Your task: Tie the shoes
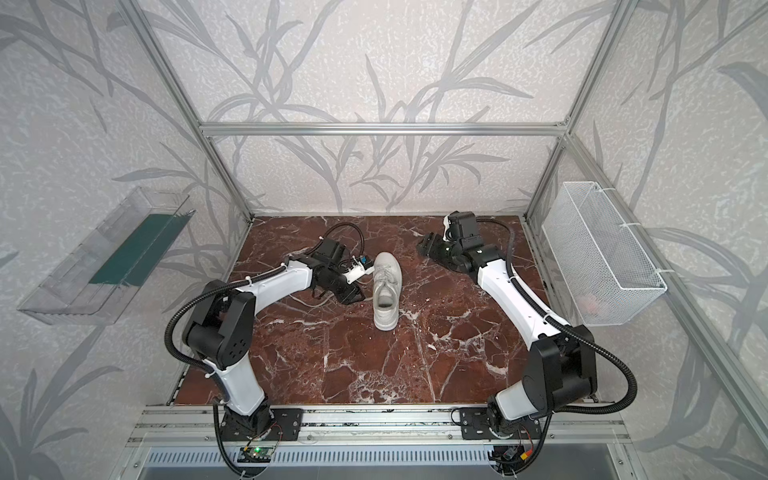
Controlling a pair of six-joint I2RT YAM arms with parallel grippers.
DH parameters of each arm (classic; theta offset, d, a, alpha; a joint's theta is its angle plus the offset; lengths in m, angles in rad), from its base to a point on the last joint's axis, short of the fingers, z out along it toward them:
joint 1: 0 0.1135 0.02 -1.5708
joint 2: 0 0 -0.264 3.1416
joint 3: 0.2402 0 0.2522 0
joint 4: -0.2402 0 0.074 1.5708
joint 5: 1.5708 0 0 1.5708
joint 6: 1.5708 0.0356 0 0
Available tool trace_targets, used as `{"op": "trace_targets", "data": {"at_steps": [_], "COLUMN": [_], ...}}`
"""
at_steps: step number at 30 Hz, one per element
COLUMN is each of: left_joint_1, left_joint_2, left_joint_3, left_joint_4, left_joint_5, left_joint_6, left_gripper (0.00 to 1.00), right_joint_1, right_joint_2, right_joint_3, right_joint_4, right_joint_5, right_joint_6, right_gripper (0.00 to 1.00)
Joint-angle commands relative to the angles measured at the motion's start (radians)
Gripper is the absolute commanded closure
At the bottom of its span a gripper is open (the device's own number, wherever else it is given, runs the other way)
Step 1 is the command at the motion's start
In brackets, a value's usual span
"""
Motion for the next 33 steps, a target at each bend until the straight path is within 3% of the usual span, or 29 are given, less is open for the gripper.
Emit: {"op": "trace_targets", "data": {"at_steps": [1,4,8,33], "left_joint_1": [-0.003,-0.007,-0.011,-0.052], "left_joint_2": [-0.059,-0.08,-0.098,0.01], "left_joint_3": [-0.061,-0.148,-0.246,-0.331], "left_joint_4": [0.118,0.243,0.383,0.602], "left_joint_5": [-0.025,-0.045,-0.053,-0.048], "left_joint_6": [-0.191,-0.301,-0.346,-0.19], "left_gripper": [0.51,0.52,0.52,0.57], "right_joint_1": [-0.005,-0.009,-0.017,-0.041], "right_joint_2": [-0.034,-0.037,-0.065,-0.117], "right_joint_3": [-0.009,-0.002,-0.012,-0.031], "right_joint_4": [0.003,-0.007,-0.013,-0.073], "right_joint_5": [-0.003,-0.015,-0.013,-0.013], "right_joint_6": [-0.016,-0.02,-0.032,-0.058], "right_gripper": [0.28,0.28,0.28,0.29]}}
